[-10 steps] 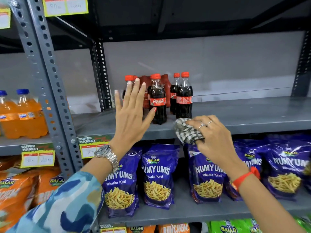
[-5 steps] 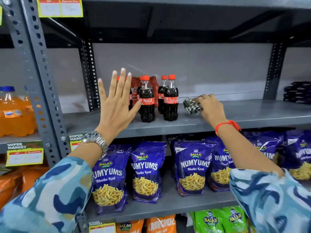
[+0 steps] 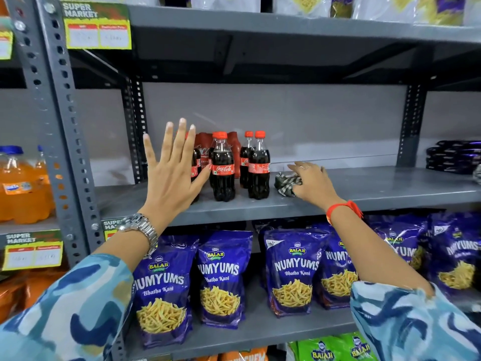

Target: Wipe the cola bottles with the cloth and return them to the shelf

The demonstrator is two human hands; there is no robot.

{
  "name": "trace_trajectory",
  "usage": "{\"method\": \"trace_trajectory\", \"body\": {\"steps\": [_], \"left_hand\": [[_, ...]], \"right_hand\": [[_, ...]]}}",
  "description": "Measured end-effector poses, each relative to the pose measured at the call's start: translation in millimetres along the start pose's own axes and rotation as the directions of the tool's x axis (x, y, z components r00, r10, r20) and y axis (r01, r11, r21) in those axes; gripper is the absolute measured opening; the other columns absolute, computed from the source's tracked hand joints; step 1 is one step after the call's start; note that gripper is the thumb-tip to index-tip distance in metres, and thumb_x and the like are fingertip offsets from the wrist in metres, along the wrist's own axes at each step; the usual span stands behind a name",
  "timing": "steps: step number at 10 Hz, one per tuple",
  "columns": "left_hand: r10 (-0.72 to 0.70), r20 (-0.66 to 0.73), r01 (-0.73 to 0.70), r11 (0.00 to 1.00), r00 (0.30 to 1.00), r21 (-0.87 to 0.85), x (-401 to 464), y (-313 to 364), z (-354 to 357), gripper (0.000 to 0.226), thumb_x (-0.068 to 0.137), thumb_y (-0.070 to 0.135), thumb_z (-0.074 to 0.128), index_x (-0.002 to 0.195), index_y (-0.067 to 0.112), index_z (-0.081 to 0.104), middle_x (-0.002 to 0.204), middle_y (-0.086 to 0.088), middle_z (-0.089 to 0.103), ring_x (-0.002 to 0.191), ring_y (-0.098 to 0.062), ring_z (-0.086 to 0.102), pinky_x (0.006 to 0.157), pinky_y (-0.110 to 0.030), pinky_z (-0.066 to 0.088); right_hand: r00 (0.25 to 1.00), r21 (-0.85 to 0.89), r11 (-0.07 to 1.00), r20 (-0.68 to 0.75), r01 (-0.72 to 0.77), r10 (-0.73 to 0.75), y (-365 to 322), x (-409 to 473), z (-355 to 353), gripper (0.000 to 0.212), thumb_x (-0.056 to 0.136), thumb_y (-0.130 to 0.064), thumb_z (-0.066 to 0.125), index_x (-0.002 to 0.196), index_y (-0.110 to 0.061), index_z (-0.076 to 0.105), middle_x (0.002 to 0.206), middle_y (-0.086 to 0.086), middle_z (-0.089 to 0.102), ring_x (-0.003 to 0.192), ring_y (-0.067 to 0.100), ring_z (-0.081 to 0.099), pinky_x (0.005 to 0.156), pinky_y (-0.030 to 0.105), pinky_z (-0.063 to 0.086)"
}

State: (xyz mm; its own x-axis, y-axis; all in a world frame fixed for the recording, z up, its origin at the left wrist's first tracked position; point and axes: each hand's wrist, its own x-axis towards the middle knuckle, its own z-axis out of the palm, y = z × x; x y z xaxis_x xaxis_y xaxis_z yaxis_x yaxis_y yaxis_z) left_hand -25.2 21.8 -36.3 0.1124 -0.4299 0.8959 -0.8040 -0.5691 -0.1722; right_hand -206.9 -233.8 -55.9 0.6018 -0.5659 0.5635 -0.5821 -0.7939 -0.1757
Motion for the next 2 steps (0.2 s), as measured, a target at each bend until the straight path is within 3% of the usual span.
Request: {"method": "trace_trajectory", "body": {"steps": [1, 2], "left_hand": [[0.004, 0.004, -0.004, 1.0, 1.0, -0.01, 4.4, 0.9, -4.9, 0.074, 0.091, 0.055, 0.023, 0.149, 0.014, 0.004, 0.158, -0.007, 0.006, 0.146, -0.025, 0.002, 0.113, -0.058, -0.003], [0.011, -0.011, -0.011, 0.999, 1.0, -0.034, 2.9, 6.2, -3.6, 0.074, 0.09, 0.056, 0.023, 0.149, 0.015, 0.005, 0.158, -0.007, 0.006, 0.146, -0.024, 0.002, 0.114, -0.059, -0.001]], "right_hand": [[0.996, -0.029, 1.0, 0.09, 0.001, 0.002, -5.0, -7.3, 2.2, 0.048, 0.089, -0.025, 0.045, 0.137, -0.016, 0.042, 0.143, 0.01, 0.043, 0.133, 0.027, 0.03, 0.11, 0.06, 0.009], [0.999, 0.004, 1.0, -0.013, 0.03, -0.029, -2.3, -7.6, 5.0, 0.053, 0.093, -0.031, 0.04, 0.144, -0.019, 0.03, 0.15, 0.004, 0.033, 0.139, 0.024, 0.02, 0.111, 0.059, 0.006]]}}
